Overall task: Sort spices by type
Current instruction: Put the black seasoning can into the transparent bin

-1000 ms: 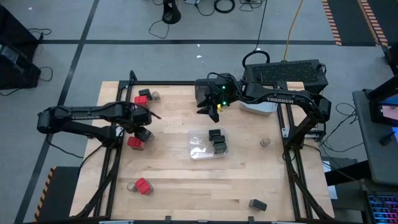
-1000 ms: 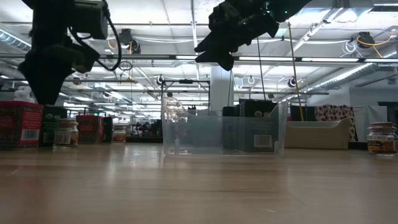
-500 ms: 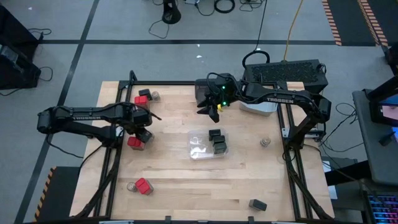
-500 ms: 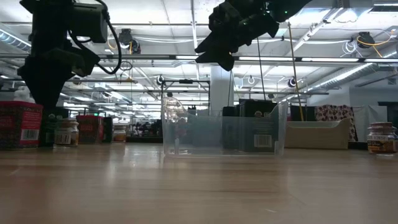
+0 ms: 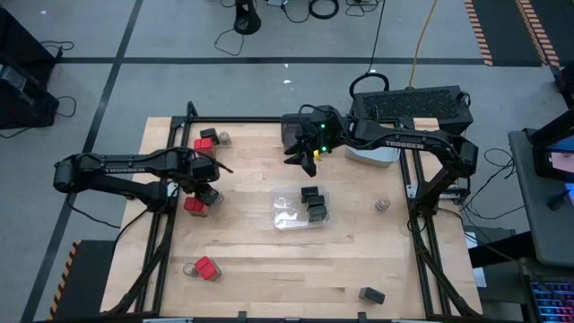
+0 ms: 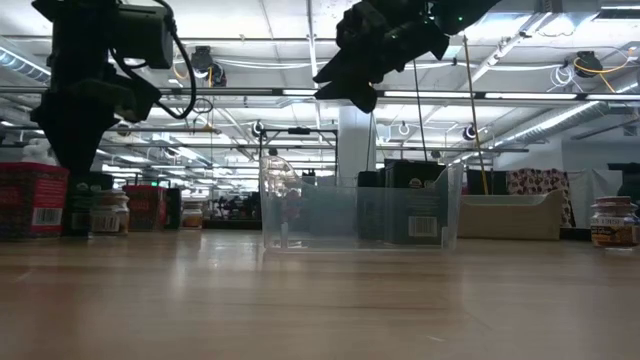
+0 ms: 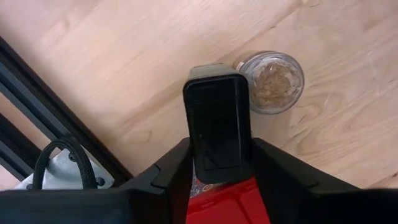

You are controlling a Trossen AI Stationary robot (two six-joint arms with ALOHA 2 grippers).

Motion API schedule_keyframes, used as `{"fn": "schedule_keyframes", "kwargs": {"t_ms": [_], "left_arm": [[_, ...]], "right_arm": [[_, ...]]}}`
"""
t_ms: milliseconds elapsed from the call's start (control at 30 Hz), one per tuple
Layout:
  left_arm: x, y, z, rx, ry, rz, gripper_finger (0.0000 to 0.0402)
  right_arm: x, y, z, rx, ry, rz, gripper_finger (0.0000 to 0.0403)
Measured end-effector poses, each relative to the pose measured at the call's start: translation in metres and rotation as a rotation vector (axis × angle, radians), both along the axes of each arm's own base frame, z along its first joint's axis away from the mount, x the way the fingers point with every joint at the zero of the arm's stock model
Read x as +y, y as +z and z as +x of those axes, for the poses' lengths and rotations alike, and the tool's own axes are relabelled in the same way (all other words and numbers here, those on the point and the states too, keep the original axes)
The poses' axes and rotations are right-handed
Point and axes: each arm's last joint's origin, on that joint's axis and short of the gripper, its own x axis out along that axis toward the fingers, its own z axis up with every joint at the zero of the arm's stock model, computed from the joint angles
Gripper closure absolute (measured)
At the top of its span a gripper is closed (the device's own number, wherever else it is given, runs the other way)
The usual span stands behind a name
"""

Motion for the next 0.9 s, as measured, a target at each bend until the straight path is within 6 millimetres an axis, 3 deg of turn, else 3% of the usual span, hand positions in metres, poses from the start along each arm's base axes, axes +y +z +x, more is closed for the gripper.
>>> {"fn": "schedule_keyframes", "kwargs": {"t_ms": [667,900], "left_arm": [[-0.001,0.003,-0.005,0.000,-0.002,0.002,0.0260],[0.003,0.033,-0.010,-0.021,0.015,0.091,0.0261]], "right_arm": [[0.000,0.003,-0.001,-0.014,0.005,-0.015,0.0252],[0.000,0.005,0.000,-0.040,0.012,-0.036,0.0252]]}}
